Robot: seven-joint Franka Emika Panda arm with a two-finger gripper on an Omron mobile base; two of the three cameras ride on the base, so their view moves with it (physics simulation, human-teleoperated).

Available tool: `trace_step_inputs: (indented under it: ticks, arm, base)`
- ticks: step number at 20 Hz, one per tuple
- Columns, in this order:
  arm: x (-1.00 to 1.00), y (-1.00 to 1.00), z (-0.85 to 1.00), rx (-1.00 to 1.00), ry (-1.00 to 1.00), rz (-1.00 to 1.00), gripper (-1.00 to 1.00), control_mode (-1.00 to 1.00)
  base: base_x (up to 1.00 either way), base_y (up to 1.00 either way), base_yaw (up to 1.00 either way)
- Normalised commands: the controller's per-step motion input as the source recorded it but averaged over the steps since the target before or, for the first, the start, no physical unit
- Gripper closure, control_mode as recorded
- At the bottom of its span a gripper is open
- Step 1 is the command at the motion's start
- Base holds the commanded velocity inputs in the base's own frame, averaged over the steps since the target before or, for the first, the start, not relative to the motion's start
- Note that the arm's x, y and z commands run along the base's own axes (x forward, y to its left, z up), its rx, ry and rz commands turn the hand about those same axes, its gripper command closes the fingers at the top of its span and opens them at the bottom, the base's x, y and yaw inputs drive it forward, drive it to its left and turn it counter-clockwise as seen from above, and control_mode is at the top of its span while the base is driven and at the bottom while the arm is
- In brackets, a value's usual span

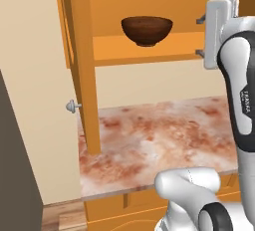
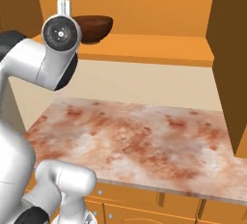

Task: Pick up the bowls from the cabinet and place each bowl in front of a stool on the dining counter.

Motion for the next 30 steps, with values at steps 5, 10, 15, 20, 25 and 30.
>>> trace_step_inputs:
  ticks: [5, 10, 15, 20, 25, 30]
  arm:
    - [0.56, 0.09, 0.0, 0.0, 0.13, 0.01, -1.0, -1.0]
    - [0.62, 0.1, 0.0, 0.0, 0.09, 0.02, -1.0, -1.0]
    - [0.58, 0.15, -0.03, 0.0, 0.09, 0.02, -1.0, -1.0]
    - [0.56, 0.09, -0.06, 0.0, 0.06, 0.01, -1.0, -1.0]
    - [0.5, 0.02, -0.19, 0.0, 0.06, 0.02, -1.0, -1.0]
    - [0.5, 0.0, -0.22, 0.0, 0.04, 0.01, -1.0, -1.0]
  base:
    - [0.0, 0.0, 0.0]
    - [0.0, 0.0, 0.0]
    - [0.0, 0.0, 0.0]
    - [0.0, 0.0, 0.0]
    - [0.0, 0.0, 0.0]
    - [0.0, 0.0, 0.0]
